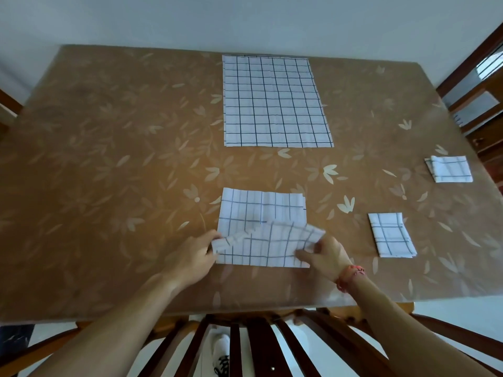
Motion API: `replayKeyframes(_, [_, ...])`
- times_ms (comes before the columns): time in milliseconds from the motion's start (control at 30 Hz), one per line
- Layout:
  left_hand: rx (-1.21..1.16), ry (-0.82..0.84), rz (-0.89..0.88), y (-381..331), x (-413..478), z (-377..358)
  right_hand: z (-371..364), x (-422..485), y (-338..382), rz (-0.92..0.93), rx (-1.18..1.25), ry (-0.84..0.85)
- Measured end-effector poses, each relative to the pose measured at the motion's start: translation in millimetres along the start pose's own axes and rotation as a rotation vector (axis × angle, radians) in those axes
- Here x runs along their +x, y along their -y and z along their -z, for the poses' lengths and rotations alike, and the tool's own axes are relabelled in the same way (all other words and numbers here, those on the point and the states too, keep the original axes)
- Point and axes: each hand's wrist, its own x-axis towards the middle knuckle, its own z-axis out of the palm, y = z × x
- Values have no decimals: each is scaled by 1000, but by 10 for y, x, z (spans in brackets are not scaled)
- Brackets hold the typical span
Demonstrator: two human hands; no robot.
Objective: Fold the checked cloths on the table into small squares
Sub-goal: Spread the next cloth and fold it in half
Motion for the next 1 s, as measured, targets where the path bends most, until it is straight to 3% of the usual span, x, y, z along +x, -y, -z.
replayKeyframes(300, [-242,-89,132,-146,274,-21,-90,538,-12,-147,59,-60])
replayKeyframes(633, [89,-101,-33,-164,237,-88,-146,591,13,-186,39,-126])
replayKeyframes(833, [179,-203,-122,-221,202,-90,-140,589,34,-198,65,-166])
replayKeyframes(933, [251,-261,-258,-136,180,-204,-87,549,86,-182,52,-207])
replayKeyframes(1000, [317,-205,-367,-160,76,-310,-30,503,132,-155,-35,-257])
